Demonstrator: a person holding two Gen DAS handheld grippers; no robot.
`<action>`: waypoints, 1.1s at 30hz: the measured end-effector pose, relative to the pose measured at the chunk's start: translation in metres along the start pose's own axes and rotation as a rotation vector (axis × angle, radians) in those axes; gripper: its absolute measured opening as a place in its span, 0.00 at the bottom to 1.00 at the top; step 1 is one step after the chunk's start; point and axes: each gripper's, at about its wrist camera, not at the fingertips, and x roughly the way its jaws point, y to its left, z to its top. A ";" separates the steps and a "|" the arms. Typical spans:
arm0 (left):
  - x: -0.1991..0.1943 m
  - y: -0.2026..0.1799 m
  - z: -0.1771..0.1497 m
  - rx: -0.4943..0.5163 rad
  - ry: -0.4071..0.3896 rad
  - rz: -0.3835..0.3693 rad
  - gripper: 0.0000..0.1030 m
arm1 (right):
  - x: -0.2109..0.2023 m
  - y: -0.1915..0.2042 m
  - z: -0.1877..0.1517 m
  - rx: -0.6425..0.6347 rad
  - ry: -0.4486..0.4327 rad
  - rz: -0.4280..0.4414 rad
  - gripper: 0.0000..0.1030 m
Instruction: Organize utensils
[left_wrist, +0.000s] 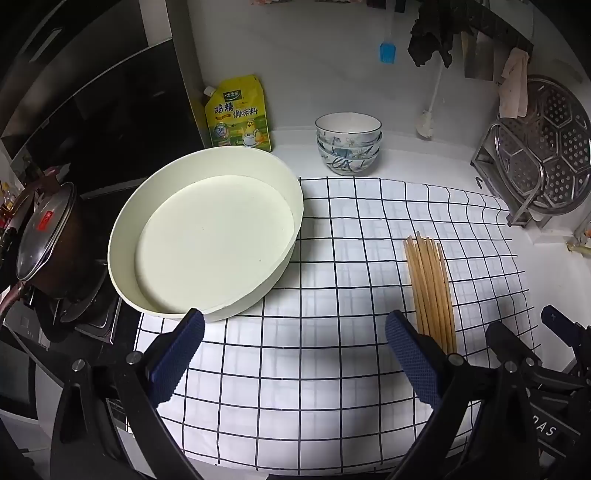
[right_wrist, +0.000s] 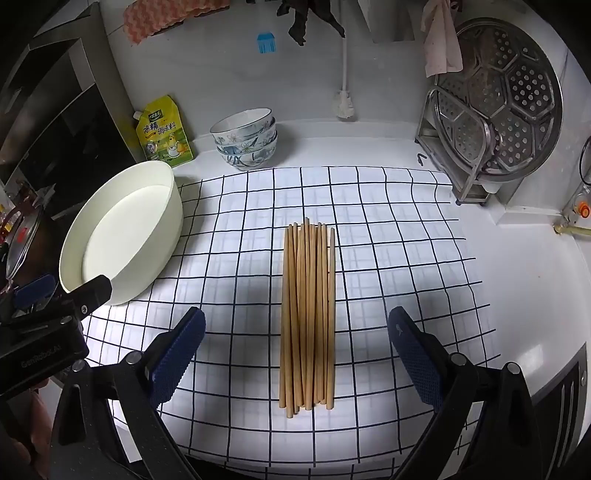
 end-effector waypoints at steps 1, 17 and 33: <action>0.000 0.000 0.000 0.001 0.001 0.000 0.94 | 0.000 0.000 0.000 -0.001 -0.001 0.000 0.92; -0.002 0.000 0.005 0.002 -0.005 0.000 0.94 | -0.004 0.000 0.001 0.003 -0.024 -0.002 0.92; -0.002 0.000 0.004 0.004 -0.003 0.001 0.94 | -0.002 0.000 0.001 0.003 -0.020 0.000 0.92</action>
